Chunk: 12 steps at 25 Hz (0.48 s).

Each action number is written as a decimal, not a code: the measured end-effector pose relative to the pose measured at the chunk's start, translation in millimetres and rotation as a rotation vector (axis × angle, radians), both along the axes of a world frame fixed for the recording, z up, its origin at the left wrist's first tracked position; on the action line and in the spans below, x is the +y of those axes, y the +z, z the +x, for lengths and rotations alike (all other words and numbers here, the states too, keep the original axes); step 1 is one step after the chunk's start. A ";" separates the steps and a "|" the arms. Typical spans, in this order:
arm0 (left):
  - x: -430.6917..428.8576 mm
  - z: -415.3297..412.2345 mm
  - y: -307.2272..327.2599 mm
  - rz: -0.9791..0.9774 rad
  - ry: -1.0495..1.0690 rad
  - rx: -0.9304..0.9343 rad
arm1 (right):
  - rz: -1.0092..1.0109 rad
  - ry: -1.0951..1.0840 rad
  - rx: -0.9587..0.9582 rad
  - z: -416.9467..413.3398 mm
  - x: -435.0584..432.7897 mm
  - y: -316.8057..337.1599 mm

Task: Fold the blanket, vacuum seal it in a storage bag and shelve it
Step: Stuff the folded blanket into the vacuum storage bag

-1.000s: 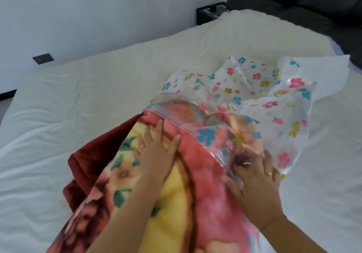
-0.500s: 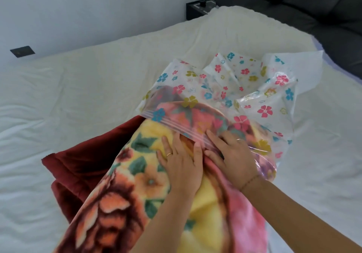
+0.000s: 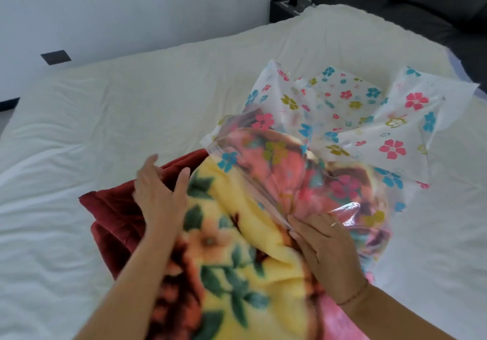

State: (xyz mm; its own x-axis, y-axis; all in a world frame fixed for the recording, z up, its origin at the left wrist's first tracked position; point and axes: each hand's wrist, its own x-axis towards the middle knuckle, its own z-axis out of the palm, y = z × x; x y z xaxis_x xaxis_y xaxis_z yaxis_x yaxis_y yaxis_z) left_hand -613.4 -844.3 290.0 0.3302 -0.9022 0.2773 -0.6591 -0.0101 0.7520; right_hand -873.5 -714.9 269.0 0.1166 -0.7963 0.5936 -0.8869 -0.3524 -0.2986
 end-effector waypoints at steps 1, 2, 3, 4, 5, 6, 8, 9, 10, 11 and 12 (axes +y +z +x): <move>-20.1 29.6 -7.8 0.119 -0.031 -0.226 | 0.000 -0.007 -0.012 -2.2 0.2 -1.5; -37.2 58.6 -16.6 0.269 -0.086 -0.414 | 0.001 -0.015 -0.025 -3.8 1.1 -3.5; -51.5 81.8 -27.3 0.418 -0.153 -0.563 | -0.005 -0.021 -0.035 -4.4 3.1 -5.8; -61.9 99.9 -34.5 0.548 -0.214 -0.662 | -0.015 -0.020 -0.040 -3.3 3.9 -7.6; -70.5 111.6 -39.2 0.634 -0.257 -0.698 | -0.023 -0.020 -0.043 -2.2 4.2 -7.8; -76.4 118.1 -43.7 0.663 -0.283 -0.683 | -0.024 -0.021 -0.045 -1.6 3.8 -7.3; -76.2 121.2 -39.4 0.632 -0.329 -0.507 | -0.006 -0.032 -0.061 -0.4 0.8 -6.2; -66.9 118.0 -36.7 0.608 -0.367 -0.352 | 0.015 -0.050 -0.075 0.2 -0.1 -4.2; -48.6 111.0 -34.9 0.587 -0.414 -0.158 | 0.033 -0.076 -0.089 0.4 -0.2 -2.4; -24.4 100.4 -34.7 0.582 -0.448 0.079 | 0.043 -0.099 -0.097 1.3 0.3 -0.1; 2.5 85.4 -32.1 0.589 -0.467 0.300 | 0.054 -0.108 -0.106 3.4 -0.5 4.0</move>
State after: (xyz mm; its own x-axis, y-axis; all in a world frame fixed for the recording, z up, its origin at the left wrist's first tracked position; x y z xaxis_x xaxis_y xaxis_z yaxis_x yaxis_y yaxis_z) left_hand -528.0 -841.8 257.8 -0.1315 -0.9357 -0.3274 -0.4647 -0.2335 0.8541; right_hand -870.1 -715.4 273.0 -0.0324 -0.8317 0.5543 -0.8813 -0.2378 -0.4084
